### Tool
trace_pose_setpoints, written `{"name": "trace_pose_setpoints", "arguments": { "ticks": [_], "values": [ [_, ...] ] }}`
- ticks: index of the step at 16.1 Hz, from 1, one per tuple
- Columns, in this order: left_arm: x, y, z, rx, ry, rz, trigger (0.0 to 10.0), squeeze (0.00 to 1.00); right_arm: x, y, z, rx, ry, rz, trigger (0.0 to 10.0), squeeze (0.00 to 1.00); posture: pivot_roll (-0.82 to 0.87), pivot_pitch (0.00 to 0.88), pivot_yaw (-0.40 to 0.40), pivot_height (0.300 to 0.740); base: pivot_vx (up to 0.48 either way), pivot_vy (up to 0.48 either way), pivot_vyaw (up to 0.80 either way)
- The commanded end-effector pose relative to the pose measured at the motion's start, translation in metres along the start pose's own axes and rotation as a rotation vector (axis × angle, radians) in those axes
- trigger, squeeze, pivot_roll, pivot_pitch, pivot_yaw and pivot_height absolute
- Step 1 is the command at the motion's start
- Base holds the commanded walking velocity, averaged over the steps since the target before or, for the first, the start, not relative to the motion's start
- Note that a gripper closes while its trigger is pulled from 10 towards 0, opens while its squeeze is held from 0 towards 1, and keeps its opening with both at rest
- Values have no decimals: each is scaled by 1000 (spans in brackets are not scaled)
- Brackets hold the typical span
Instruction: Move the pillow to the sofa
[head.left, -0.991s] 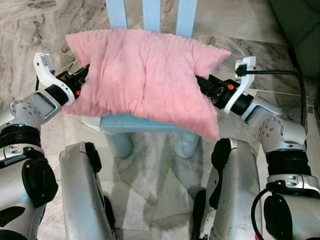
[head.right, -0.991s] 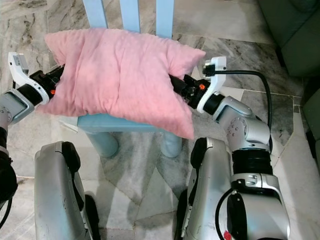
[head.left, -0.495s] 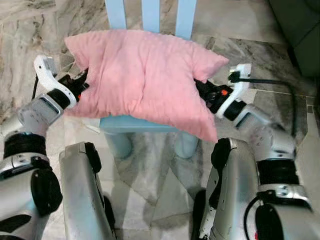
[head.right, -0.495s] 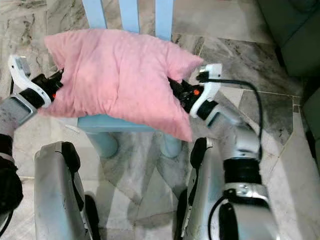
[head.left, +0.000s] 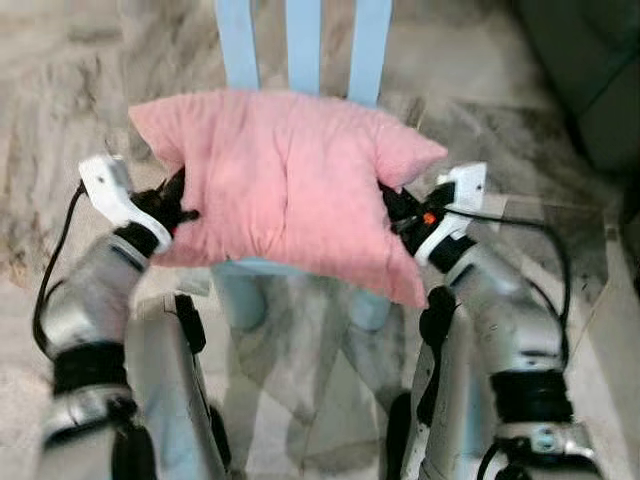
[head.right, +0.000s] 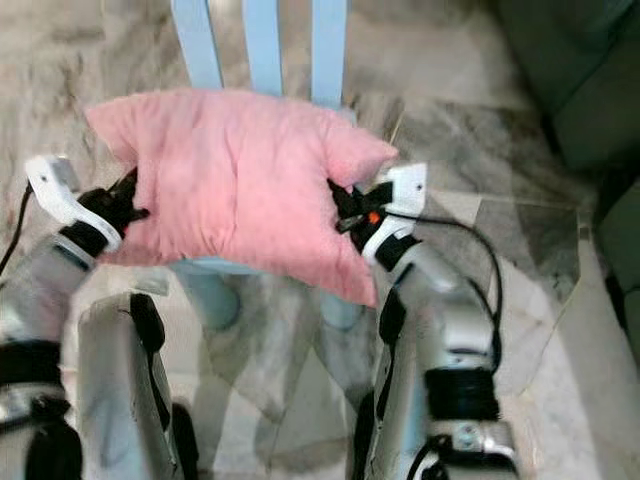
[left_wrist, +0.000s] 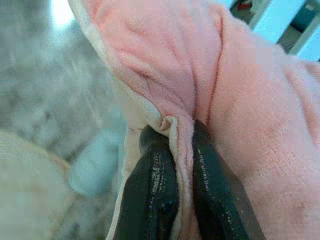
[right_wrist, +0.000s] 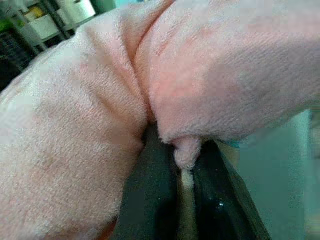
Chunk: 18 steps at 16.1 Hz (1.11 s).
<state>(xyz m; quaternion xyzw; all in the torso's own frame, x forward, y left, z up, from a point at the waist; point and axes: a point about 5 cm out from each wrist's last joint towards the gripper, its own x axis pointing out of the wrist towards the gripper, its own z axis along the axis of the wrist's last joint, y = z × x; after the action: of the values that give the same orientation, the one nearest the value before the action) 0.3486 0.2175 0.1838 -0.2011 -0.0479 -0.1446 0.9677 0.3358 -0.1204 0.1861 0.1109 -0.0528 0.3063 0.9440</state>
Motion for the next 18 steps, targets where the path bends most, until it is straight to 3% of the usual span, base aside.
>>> {"name": "trace_pose_setpoints", "arguments": {
  "ticks": [1, 2, 3, 6, 8, 12, 16, 17, 18],
  "values": [
    [-1, -4, 0, 58, -19, 12, 0, 0, 2, 8, -1, -34, -11, 11, 0, 0, -63, 95, 3, 316, 0, 0, 0],
    [-3, -5, 1, 96, -51, 37, 0, 0, 0, 8, -1, -58, -19, -13, 0, 0, -63, 80, 4, 316, 0, 0, 0],
    [-8, -10, 5, 193, -138, 94, 0, 0, -6, 9, -2, -128, -47, -71, 0, 0, -67, 40, 7, 316, 0, 0, 0],
    [-15, -20, -3, 266, -173, 116, 0, 0, -17, 6, -4, -232, -76, -173, 0, 0, -67, 0, 13, 316, 0, 0, 0],
    [-20, -22, -10, 268, -170, 121, 0, 0, -20, 2, -5, -245, -82, -215, 0, 0, -66, 0, 13, 316, 0, 0, 0],
    [-40, -24, -50, 271, -87, 153, 0, 0, -37, 2, -21, -251, -56, -297, 0, 0, -72, 0, 9, 316, 0, 0, 0],
    [-43, -19, -66, 287, -44, 172, 0, 0, -39, 1, -22, -288, -58, -329, 0, 0, -82, 0, 14, 316, 0, 0, 0],
    [-41, -18, -67, 303, -36, 187, 0, 0, -41, -3, -24, -309, -41, -355, 2431, 0, -85, 0, 14, 316, 0, 0, 0],
    [-39, -17, -68, 312, -31, 194, 4078, 0, -41, -6, -24, -326, -30, -368, 10000, 0, -85, 0, 14, 316, 0, 0, 0]
  ]
}}
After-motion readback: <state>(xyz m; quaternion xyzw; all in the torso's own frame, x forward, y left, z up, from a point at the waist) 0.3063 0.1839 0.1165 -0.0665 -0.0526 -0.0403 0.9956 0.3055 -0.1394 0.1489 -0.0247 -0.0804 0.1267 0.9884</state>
